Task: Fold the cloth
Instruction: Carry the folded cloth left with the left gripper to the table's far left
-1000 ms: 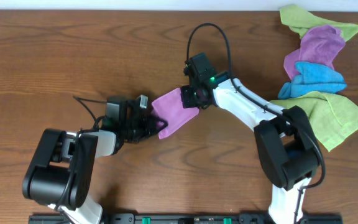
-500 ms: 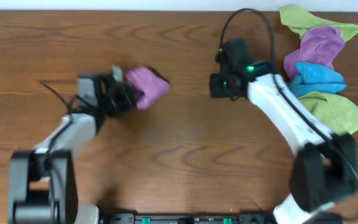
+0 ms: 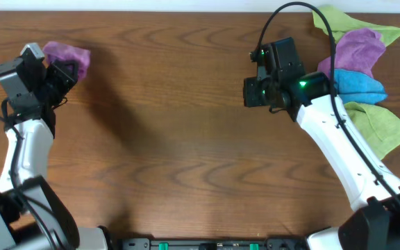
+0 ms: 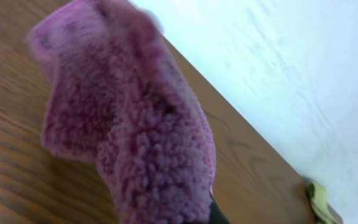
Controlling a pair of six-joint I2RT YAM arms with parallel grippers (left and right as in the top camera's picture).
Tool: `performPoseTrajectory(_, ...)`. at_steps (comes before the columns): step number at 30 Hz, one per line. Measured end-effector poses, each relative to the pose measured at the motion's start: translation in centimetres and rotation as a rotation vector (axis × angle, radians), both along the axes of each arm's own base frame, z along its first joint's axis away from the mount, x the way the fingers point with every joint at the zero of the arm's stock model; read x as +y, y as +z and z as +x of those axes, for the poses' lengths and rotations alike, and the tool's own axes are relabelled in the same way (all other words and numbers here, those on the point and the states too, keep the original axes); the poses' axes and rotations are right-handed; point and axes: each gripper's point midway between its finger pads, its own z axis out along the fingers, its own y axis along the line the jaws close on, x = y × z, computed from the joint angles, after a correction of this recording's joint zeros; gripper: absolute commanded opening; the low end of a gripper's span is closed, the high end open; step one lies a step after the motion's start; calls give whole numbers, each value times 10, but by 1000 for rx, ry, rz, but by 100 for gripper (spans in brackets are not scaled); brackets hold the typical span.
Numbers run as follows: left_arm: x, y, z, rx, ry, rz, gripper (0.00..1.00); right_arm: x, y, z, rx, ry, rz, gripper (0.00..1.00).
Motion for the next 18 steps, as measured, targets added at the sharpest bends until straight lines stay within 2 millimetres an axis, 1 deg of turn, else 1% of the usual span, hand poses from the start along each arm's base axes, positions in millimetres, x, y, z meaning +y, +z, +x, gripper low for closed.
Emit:
performPoseTrajectory(2, 6, -12, 8, -3, 18, -17, 6, 0, -1, -3, 11, 2, -4, 1)
performPoseTrajectory(3, 9, -18, 16, -19, 27, -33, 6, 0, -3, -5, 20, 7, -8, 1)
performPoseTrajectory(5, 13, -25, 28, -57, 38, -60, 6, 1, -4, -8, 30, 13, -13, 1)
performPoseTrajectory(6, 14, -27, 34, -72, 39, -74, 6, 3, -5, -10, 37, 18, -15, 1)
performPoseTrajectory(10, 15, -56, 57, -57, 29, -185, 6, 8, -7, -17, 56, 37, -22, 1)
performPoseTrajectory(12, 14, -65, 73, -50, -7, -234, 5, 10, -7, -18, 57, 42, -23, 1)
performPoseTrajectory(15, 16, -68, 95, -58, -39, -284, 6, 16, -7, -21, 58, 58, -25, 1)
performPoseTrajectory(18, 20, -60, 107, -75, -39, -304, 6, 22, -8, -25, 60, 76, -25, 1)
